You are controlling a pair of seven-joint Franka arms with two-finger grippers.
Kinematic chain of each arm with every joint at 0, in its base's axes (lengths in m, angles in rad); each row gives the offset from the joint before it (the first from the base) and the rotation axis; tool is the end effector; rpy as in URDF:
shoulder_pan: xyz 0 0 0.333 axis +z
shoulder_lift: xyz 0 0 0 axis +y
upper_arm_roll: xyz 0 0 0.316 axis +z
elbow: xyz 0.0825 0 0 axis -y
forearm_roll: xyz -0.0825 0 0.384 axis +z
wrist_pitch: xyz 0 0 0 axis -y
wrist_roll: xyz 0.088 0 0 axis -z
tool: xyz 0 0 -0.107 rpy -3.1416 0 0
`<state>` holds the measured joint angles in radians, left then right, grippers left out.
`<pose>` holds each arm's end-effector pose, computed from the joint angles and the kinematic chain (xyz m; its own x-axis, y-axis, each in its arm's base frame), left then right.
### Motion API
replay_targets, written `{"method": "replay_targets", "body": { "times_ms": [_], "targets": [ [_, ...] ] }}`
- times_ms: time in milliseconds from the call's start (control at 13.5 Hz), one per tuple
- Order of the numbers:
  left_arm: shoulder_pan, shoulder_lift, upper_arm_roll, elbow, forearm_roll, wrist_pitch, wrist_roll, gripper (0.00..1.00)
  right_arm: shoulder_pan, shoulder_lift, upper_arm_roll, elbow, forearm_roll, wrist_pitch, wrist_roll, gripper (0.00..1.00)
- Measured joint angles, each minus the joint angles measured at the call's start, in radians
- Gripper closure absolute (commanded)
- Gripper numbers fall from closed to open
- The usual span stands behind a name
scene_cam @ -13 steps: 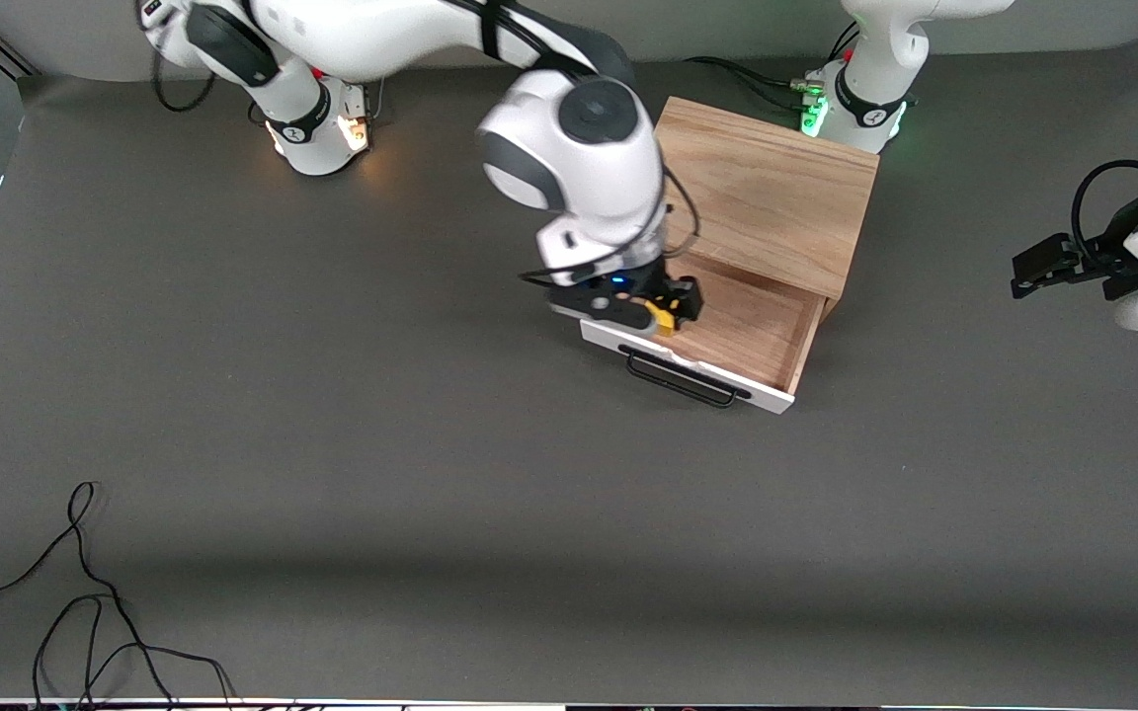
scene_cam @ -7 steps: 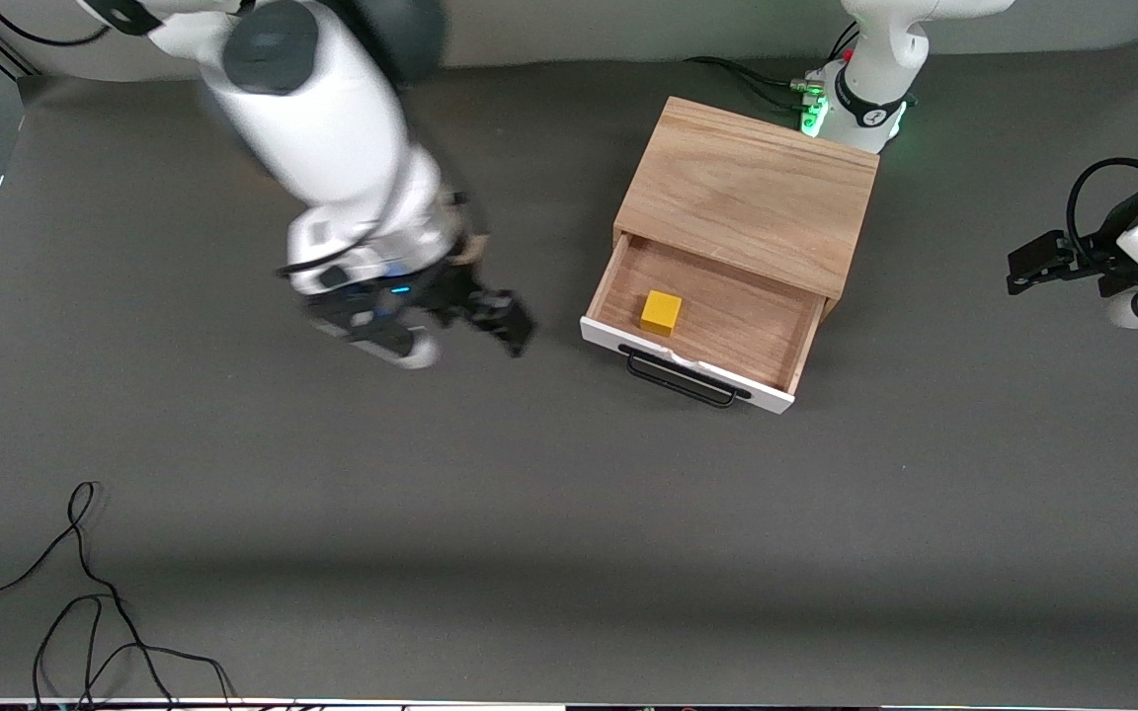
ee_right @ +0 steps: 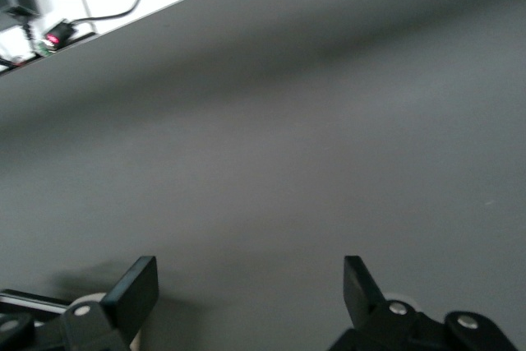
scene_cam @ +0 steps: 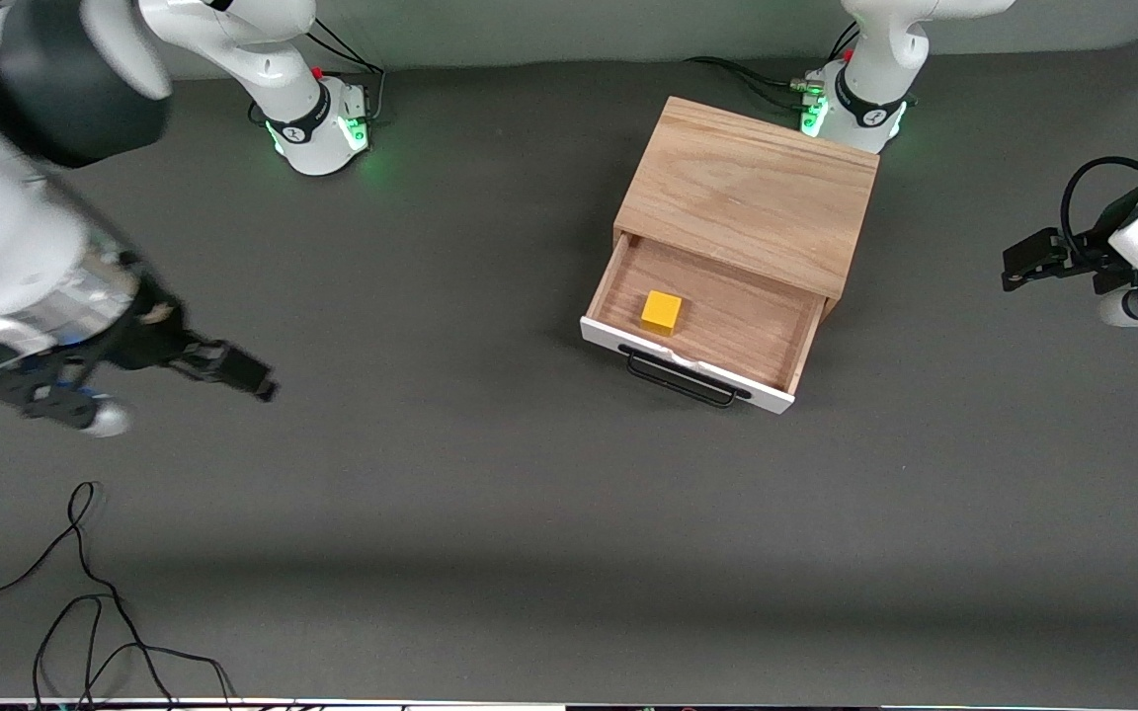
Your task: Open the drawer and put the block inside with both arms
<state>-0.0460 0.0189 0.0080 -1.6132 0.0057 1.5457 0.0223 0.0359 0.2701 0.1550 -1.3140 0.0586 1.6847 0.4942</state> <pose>0.5549 -0.0205 0.5920 0.9945 -0.0600 -0.0864 -0.0605 -0.9982 -0.0039 0.6363 0.1140 0.5975 0.9491 -0.3120 0.0434 -0.3037 -0.9429 -0.1365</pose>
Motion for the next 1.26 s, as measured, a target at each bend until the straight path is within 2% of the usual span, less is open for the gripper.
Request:
{"method": "replay_targets", "body": {
  "times_ms": [149, 372, 743, 1264],
  "targets": [
    [-0.002, 0.001, 0.0, 0.0, 0.0, 0.0, 0.0, 0.0, -0.001, -0.034, -0.09, -0.062, 0.015, 0.0, -0.121, 0.0],
    [-0.004, 0.002, 0.0, 0.0, 0.0, -0.001, -0.001, 0.0, -0.002, -0.082, -0.16, -0.16, 0.01, 0.002, -0.22, 0.0],
    [-0.004, 0.002, -0.001, 0.0, 0.0, -0.001, -0.007, 0.0, 0.002, -0.07, -0.165, -0.215, -0.02, 0.044, -0.275, 0.0],
    [-0.006, 0.002, -0.001, 0.0, 0.0, -0.001, -0.008, 0.0, 0.002, -0.049, -0.166, -0.204, -0.025, 0.064, -0.276, 0.0]
  ]
}}
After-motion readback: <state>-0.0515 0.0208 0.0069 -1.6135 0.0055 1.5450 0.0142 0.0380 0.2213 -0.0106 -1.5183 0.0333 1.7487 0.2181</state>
